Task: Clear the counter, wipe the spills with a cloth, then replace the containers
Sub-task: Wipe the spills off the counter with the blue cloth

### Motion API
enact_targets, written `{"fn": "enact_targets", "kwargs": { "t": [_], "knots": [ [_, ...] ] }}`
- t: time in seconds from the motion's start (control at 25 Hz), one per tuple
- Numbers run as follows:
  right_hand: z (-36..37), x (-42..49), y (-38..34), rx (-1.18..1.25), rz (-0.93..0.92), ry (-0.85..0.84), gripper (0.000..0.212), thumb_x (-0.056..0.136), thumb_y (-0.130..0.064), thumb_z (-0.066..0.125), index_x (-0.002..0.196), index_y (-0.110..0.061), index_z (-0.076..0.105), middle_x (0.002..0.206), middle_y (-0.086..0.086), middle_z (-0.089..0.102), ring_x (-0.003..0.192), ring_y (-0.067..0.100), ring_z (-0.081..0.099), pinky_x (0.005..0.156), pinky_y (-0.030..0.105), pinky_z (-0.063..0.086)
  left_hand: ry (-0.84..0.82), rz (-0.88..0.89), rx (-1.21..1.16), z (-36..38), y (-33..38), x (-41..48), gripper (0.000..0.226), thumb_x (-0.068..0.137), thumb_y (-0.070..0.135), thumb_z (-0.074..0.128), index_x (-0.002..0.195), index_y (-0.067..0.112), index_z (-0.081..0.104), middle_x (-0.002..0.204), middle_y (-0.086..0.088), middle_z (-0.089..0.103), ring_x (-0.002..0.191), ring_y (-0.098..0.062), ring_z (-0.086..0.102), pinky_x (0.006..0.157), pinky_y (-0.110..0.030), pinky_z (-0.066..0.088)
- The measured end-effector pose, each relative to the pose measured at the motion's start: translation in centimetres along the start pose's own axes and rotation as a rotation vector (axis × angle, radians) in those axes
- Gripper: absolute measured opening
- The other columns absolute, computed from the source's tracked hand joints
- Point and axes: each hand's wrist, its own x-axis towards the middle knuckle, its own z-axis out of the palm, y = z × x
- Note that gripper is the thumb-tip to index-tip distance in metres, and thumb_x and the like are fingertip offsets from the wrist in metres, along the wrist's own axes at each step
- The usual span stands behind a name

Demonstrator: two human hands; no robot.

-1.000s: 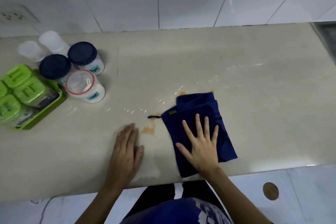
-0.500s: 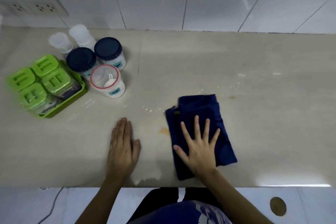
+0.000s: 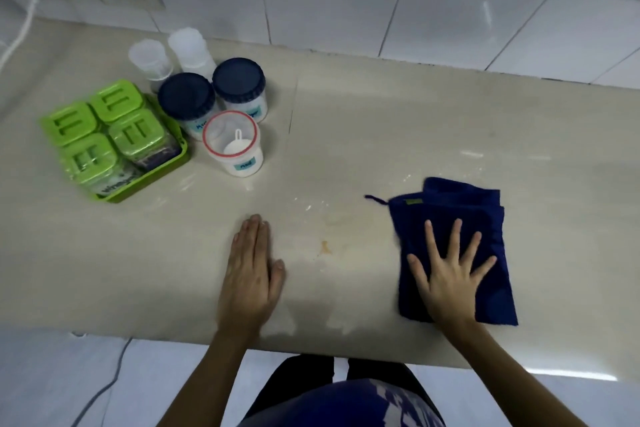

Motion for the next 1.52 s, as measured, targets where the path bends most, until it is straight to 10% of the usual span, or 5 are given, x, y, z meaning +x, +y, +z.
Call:
{"fn": "enact_targets", "kwargs": {
  "t": [0.28,0.64,0.92,1.28,1.52],
  "knots": [
    [1.5,0.4,-17.0,0.017,-0.389,0.06,0.063,0.093,-0.059,0.026,0.15,-0.039,0.007,0.161,0.013,0.002,0.145,0.046,-0.004,0.108,0.073,0.001,-0.02,-0.022,0.038,0.2,-0.1,0.1,0.066,0.092,0.027,0.04,0.149,0.001,0.02,0.16,-0.012,0.017,0.149,-0.02,0.01,0.123,-0.036,0.009],
    [-0.6,6.4,-2.7,-0.026,-0.19,0.036,0.067,0.088,-0.067,-0.002,0.149,-0.041,0.002,0.162,0.004,0.003,0.148,0.034,-0.003,0.112,0.068,0.007,-0.002,-0.018,0.011,0.3,-0.6,0.1,0.064,0.091,0.028,0.047,0.145,-0.002,0.031,0.156,-0.015,0.028,0.147,-0.024,0.021,0.119,-0.044,0.024],
    [1.6,2.7,-18.1,-0.055,-0.526,0.083,0.059,0.094,-0.053,0.026,0.149,-0.037,0.014,0.161,0.01,0.011,0.145,0.045,0.004,0.108,0.073,0.004,-0.069,-0.022,0.075,0.7,-0.7,0.2,0.067,0.09,0.033,0.043,0.147,0.002,0.027,0.158,-0.012,0.023,0.148,-0.02,0.015,0.121,-0.04,0.017],
    [-0.8,8.2,-3.9,-0.031,-0.243,0.042,0.062,0.089,-0.059,0.011,0.148,-0.042,0.007,0.162,0.003,0.008,0.148,0.033,0.002,0.111,0.069,0.009,-0.044,-0.032,0.007,0.3,-0.7,0.2,0.067,0.09,0.032,0.045,0.147,0.001,0.028,0.158,-0.012,0.024,0.148,-0.021,0.016,0.12,-0.043,0.022],
    [1.4,4.0,-16.9,-0.063,-0.489,0.085,0.061,0.089,-0.054,0.029,0.147,-0.034,0.027,0.158,0.013,0.022,0.142,0.049,0.015,0.105,0.076,0.01,-0.064,-0.036,0.027,0.6,-0.6,0.3,0.065,0.089,0.03,0.044,0.145,0.001,0.032,0.157,-0.013,0.026,0.147,-0.022,0.02,0.121,-0.041,0.019]
  ]
}}
